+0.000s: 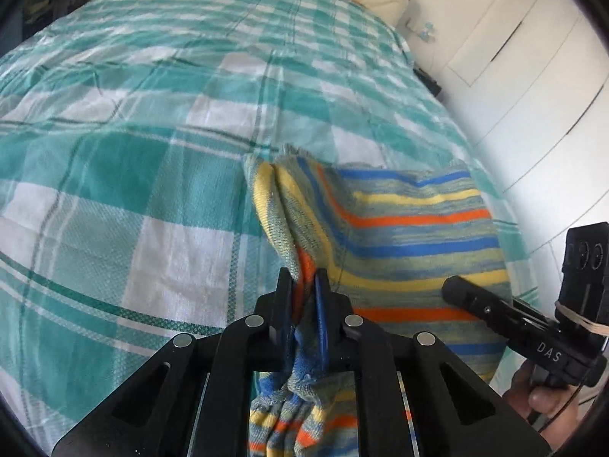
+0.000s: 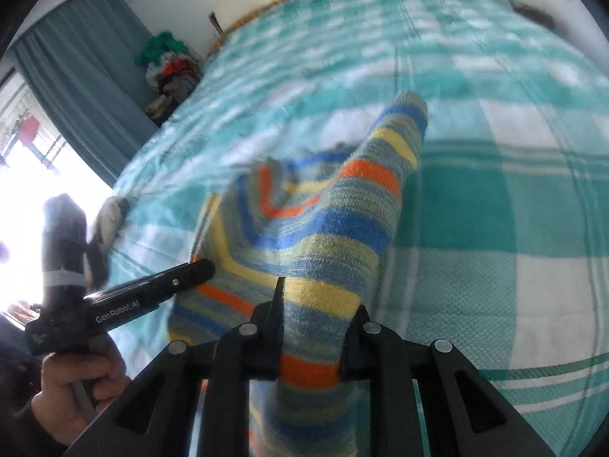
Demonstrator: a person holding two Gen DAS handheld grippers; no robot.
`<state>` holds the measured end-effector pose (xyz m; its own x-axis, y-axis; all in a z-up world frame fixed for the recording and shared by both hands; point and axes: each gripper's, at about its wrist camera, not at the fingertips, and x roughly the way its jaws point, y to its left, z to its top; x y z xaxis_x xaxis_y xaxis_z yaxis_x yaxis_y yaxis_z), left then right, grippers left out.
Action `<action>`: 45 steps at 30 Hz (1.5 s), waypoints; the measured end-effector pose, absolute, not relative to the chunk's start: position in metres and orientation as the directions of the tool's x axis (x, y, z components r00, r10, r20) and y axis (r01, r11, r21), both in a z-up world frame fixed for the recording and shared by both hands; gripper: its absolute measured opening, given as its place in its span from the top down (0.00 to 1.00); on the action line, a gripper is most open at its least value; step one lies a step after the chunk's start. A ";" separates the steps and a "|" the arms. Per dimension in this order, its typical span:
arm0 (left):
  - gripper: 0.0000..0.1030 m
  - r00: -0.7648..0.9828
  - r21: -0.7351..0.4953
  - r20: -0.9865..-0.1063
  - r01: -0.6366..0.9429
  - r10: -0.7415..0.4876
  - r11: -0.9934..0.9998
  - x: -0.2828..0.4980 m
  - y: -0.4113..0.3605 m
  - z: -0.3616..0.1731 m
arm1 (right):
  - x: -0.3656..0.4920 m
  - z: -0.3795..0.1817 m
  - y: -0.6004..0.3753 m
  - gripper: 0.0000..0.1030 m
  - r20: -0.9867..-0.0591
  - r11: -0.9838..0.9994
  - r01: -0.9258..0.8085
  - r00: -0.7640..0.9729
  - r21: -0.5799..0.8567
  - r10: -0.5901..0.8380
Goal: Fold small clothes
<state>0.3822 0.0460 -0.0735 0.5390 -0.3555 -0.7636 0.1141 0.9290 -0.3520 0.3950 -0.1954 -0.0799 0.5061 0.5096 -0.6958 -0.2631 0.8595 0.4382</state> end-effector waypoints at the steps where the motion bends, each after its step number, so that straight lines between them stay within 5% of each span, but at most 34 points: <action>1: 0.91 0.556 -0.348 -0.749 0.130 -0.359 0.928 0.376 0.047 -0.059 | 0.391 -0.069 -0.195 0.81 -0.682 0.855 -0.276 0.517 0.439 0.518; 6: 0.87 0.590 -0.320 -0.725 0.168 -0.355 0.932 0.353 0.050 -0.021 | 0.376 -0.030 -0.196 0.80 -0.643 0.832 -0.314 0.529 0.458 0.553; 8: 0.69 0.573 -0.279 -0.763 0.125 -0.299 0.952 0.351 0.049 -0.032 | 0.377 -0.038 -0.197 0.74 -0.689 0.851 -0.291 0.500 0.437 0.525; 9: 0.44 0.559 -0.238 -0.793 0.082 -0.243 0.968 0.346 0.050 -0.041 | 0.371 -0.046 -0.203 0.58 -0.727 0.881 -0.256 0.497 0.399 0.474; 10: 0.31 0.551 -0.202 -0.811 0.054 -0.198 0.978 0.336 0.052 -0.049 | 0.364 -0.051 -0.206 0.46 -0.755 0.907 -0.232 0.504 0.351 0.421; 11: 0.29 0.556 -0.175 -0.813 0.053 -0.175 0.983 0.325 0.051 -0.054 | 0.352 -0.052 -0.212 0.28 -0.768 0.923 -0.225 0.512 0.313 0.385; 16: 0.07 0.609 0.055 -0.793 0.097 -0.015 0.994 0.240 0.023 -0.055 | 0.272 -0.047 -0.225 0.26 -0.806 0.961 -0.234 0.533 0.150 0.256; 19: 0.04 0.655 0.148 -0.753 0.075 0.063 0.986 0.195 0.005 -0.035 | 0.224 -0.036 -0.233 0.21 -0.807 0.967 -0.213 0.540 0.143 0.238; 23: 0.04 0.648 0.086 -0.759 0.016 0.055 0.996 0.161 0.007 -0.003 | 0.173 -0.011 -0.244 0.14 -0.781 0.974 -0.161 0.584 0.157 0.222; 32: 0.04 0.652 0.170 -0.732 -0.108 0.199 0.980 0.102 0.010 0.036 | 0.104 0.020 -0.239 0.06 -0.779 0.986 -0.150 0.609 0.072 0.149; 45: 0.04 0.599 0.121 -0.788 -0.077 0.143 0.990 0.068 0.015 0.041 | 0.066 0.047 -0.204 0.03 -0.782 0.981 -0.192 0.607 0.033 0.145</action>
<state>0.0683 0.0152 0.0408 0.5988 0.1434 -0.7880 -0.0771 0.9896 0.1215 0.0662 -0.2039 0.0469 0.6066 0.1449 -0.7817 -0.1921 0.9808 0.0327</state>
